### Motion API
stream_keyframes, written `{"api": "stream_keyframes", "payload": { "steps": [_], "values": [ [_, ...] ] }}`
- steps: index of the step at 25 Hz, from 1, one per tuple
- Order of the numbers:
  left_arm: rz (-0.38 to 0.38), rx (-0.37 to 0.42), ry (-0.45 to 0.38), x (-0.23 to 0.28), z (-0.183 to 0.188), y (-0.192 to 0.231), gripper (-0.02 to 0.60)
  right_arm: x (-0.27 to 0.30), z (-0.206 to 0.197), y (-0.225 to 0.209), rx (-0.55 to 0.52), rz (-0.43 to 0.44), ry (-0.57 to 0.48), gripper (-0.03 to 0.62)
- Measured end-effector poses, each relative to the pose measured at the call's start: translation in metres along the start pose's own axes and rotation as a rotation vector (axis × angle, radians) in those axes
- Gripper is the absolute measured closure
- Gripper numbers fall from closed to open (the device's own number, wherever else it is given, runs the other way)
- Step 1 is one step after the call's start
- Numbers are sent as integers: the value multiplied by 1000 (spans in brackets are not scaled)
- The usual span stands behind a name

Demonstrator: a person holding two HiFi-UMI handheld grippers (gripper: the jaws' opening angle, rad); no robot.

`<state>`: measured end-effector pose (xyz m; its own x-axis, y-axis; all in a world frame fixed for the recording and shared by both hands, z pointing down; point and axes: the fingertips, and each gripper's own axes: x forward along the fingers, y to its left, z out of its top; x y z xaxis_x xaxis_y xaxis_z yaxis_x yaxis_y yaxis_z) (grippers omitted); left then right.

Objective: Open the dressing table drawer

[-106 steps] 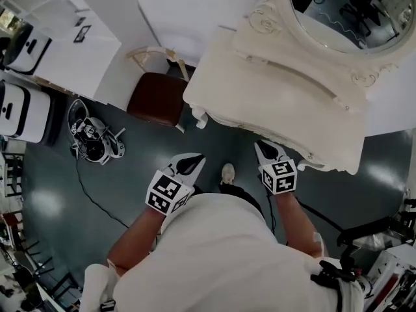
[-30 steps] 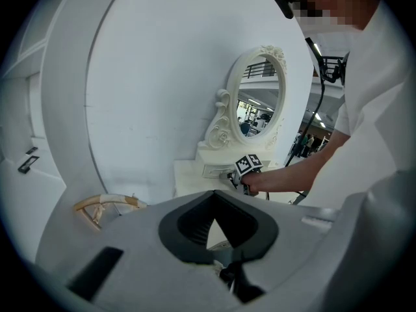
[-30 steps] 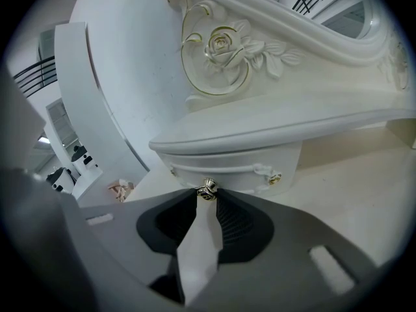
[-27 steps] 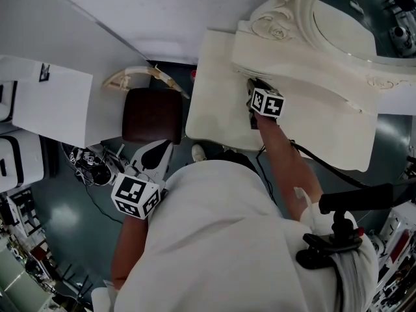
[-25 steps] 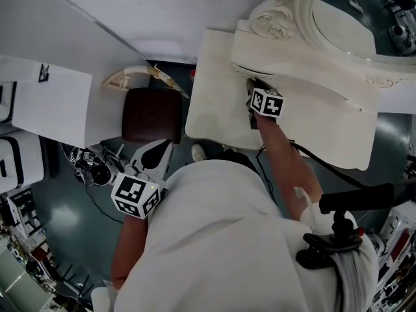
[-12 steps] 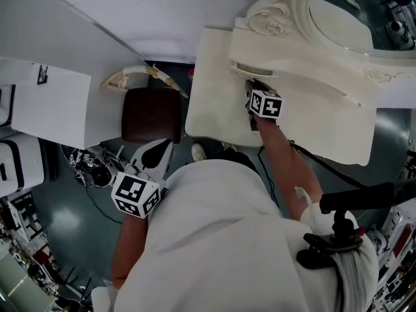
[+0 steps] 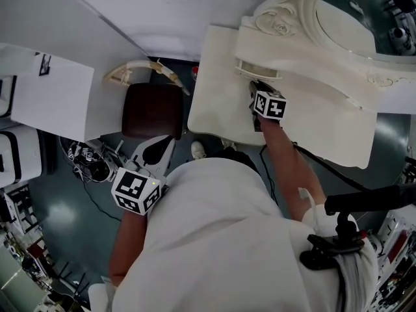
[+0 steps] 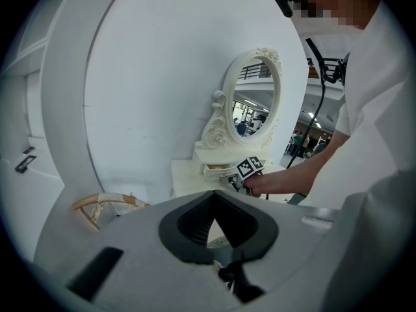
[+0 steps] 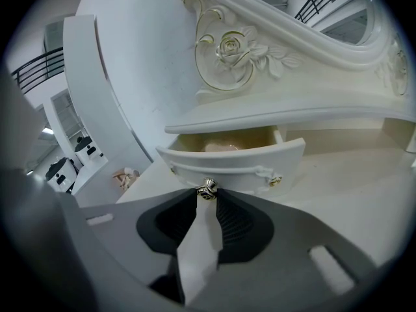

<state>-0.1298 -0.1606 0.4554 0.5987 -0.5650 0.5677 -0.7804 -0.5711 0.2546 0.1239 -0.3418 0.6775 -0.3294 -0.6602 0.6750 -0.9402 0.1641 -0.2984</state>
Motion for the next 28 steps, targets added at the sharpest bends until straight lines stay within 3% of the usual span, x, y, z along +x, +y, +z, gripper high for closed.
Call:
{"api": "stream_keyframes", "payload": {
  "steps": [28],
  "values": [
    [-16,-8,-20,-30,-22,2,580,-15,-18,17,-20,-15,5,497]
  ]
}}
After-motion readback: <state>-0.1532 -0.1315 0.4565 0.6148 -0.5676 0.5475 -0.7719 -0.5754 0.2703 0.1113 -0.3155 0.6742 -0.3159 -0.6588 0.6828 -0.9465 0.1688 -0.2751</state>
